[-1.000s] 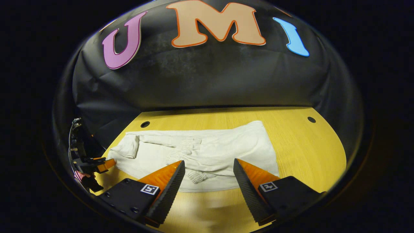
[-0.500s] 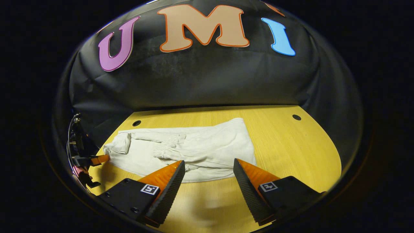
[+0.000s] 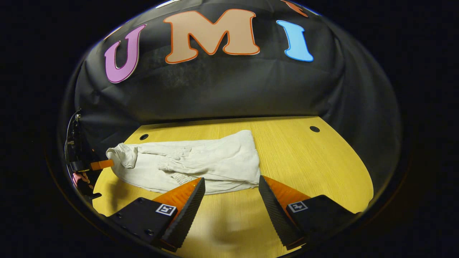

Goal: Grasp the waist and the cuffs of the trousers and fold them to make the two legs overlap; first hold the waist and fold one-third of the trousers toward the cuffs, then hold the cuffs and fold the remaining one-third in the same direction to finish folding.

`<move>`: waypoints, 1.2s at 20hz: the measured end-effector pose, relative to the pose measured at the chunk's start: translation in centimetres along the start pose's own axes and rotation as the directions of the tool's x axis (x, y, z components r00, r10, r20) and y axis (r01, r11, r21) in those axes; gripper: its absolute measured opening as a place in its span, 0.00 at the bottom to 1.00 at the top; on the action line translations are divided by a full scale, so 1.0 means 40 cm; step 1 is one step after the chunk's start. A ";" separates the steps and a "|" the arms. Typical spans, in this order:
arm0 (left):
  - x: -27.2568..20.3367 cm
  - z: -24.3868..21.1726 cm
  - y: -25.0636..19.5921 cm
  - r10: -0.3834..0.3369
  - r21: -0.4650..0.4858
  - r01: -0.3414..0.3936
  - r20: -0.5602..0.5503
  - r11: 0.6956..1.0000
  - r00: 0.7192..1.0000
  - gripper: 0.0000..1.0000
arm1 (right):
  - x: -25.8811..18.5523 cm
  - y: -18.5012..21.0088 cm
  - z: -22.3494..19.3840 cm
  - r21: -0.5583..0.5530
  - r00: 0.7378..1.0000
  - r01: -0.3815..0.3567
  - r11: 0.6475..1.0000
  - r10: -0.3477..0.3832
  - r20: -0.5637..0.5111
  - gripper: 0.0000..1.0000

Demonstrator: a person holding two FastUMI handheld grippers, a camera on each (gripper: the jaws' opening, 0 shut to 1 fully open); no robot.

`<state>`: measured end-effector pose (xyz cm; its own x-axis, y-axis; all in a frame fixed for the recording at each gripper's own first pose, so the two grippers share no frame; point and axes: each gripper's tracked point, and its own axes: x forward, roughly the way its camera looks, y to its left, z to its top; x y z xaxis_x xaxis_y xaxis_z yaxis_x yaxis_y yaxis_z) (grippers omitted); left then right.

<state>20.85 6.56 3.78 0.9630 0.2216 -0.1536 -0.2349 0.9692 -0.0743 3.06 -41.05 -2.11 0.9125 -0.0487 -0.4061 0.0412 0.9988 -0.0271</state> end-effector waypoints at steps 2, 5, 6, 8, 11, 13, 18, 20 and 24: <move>-0.004 0.020 -0.076 -0.037 0.019 0.037 0.005 0.999 0.999 0.00 | -0.013 -0.027 -0.004 0.013 1.000 -0.003 1.000 0.003 0.002 0.92; 0.002 0.061 -0.213 -0.094 0.041 0.093 0.022 0.995 0.995 0.00 | -0.025 -0.074 -0.008 0.014 1.000 -0.004 1.000 0.004 -0.004 0.92; 0.006 0.076 -0.256 -0.112 0.047 0.110 0.030 0.993 0.993 0.00 | -0.031 -0.090 -0.008 0.014 1.000 -0.003 1.000 0.003 -0.006 0.92; 0.009 0.101 -0.354 -0.154 0.064 0.151 0.046 0.986 0.987 0.00 | -0.039 -0.128 -0.014 0.022 1.000 -0.004 1.000 0.005 -0.011 0.92; 0.007 0.131 -0.481 -0.197 0.095 0.191 0.062 0.977 0.978 0.00 | -0.042 -0.185 -0.029 0.031 1.000 -0.003 1.000 0.004 -0.022 0.92; 0.009 0.149 -0.587 -0.247 0.102 0.239 0.072 0.966 0.966 0.00 | -0.041 -0.231 -0.033 0.031 0.999 -0.001 1.000 0.002 -0.032 0.92; 0.001 0.167 -0.851 -0.368 0.166 0.352 0.083 0.921 0.926 0.00 | -0.028 -0.334 -0.037 0.046 0.999 -0.006 0.999 0.007 -0.038 0.97; 0.007 0.140 -0.926 -0.396 0.186 0.381 0.053 0.906 0.917 0.00 | -0.022 -0.365 -0.039 0.051 0.999 -0.006 0.999 0.008 -0.043 0.92; 0.017 0.078 -1.022 -0.412 0.181 0.403 0.014 0.897 0.911 0.00 | -0.012 -0.428 -0.045 0.055 0.999 -0.008 0.998 0.011 -0.047 0.97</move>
<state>31.53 -32.56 9.79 0.9760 -0.1959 -0.0953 0.2012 0.9783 0.0494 1.21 -58.14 -3.09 0.8928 -0.0383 -0.4489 0.0561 0.9981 0.0264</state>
